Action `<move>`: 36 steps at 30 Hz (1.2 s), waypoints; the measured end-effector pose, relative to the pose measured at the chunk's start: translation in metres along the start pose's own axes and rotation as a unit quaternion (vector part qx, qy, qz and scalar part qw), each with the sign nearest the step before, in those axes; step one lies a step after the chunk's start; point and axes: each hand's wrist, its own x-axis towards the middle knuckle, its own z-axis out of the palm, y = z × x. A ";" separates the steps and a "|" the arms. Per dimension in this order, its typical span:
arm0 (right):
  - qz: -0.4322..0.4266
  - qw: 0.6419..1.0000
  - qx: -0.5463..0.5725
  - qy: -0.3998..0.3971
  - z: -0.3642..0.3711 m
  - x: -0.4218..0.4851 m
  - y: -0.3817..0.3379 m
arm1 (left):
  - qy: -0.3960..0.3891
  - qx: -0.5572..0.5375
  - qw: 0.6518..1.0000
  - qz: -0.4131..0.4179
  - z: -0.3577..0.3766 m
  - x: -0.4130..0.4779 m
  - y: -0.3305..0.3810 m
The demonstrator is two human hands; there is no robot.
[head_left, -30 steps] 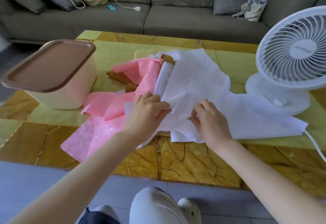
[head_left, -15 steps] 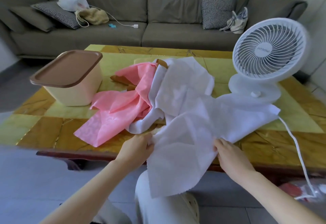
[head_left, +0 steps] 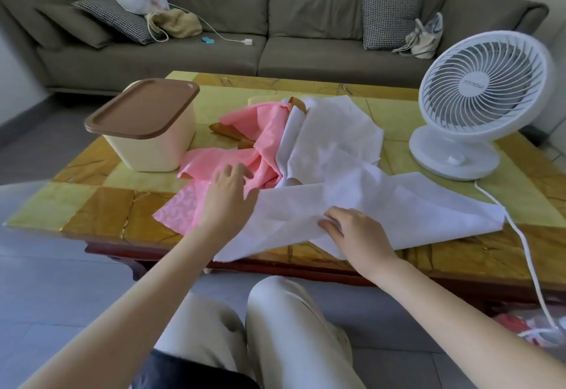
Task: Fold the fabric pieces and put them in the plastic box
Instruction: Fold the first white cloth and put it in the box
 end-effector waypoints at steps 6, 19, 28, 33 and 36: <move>0.005 0.999 0.044 0.006 0.001 0.011 -0.010 | -0.236 0.033 0.966 0.103 0.035 -0.030 0.039; 0.142 0.956 -0.001 -0.258 -0.004 -0.006 0.112 | -0.196 0.166 0.966 0.039 0.049 0.029 0.026; -0.009 0.974 -0.093 -0.206 0.006 0.037 0.078 | -0.341 0.107 0.929 0.098 0.062 0.021 0.032; -0.067 0.954 -0.218 -0.194 0.013 0.059 0.064 | -0.316 0.108 0.941 0.058 0.042 0.025 0.017; -0.019 0.965 -0.241 -0.101 0.000 0.063 0.064 | -0.236 0.078 0.968 0.020 0.031 0.031 0.014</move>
